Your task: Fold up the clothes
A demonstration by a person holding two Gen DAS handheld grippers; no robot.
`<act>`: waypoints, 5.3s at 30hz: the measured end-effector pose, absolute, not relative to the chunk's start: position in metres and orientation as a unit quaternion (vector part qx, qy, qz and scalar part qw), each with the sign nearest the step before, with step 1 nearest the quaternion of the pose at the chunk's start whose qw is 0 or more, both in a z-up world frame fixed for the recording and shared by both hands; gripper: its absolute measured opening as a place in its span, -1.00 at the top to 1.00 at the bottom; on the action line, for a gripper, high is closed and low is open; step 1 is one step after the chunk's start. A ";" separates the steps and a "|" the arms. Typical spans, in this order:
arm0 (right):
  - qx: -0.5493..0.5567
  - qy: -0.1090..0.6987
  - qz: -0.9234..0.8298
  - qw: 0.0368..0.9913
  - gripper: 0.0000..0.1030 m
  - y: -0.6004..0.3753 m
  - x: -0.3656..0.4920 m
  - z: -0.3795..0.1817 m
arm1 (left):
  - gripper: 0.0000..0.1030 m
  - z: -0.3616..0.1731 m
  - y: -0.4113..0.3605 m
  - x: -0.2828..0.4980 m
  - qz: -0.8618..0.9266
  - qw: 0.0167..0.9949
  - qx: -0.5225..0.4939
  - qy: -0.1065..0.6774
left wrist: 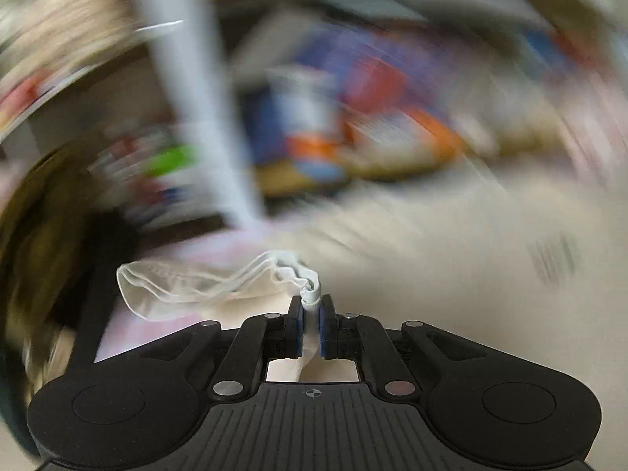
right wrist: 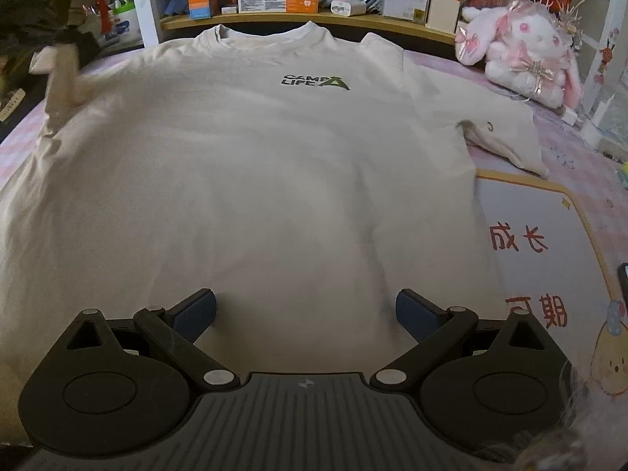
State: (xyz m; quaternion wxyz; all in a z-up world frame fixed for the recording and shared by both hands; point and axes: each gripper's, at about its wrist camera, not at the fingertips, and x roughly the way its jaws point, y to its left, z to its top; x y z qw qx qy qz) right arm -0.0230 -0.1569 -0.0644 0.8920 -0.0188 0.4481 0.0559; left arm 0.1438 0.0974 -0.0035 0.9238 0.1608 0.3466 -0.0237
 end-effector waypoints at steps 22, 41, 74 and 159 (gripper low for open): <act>-0.017 0.442 0.055 0.895 -0.95 -0.171 -0.025 -0.067 | 0.15 -0.026 0.192 0.195 0.068 0.918 -0.124 0.370; -0.010 0.450 0.037 0.892 -1.00 -0.171 -0.024 -0.067 | 0.43 -0.002 0.152 0.195 -0.069 0.922 -0.041 0.379; 0.007 0.421 -0.026 0.907 -0.96 -0.233 -0.021 -0.059 | -0.20 -0.021 0.119 0.029 0.050 0.922 -0.037 0.383; 0.470 0.393 0.011 0.790 0.04 -0.451 0.101 -0.071 | -0.71 -0.012 -0.093 -0.001 0.034 0.911 -0.042 0.408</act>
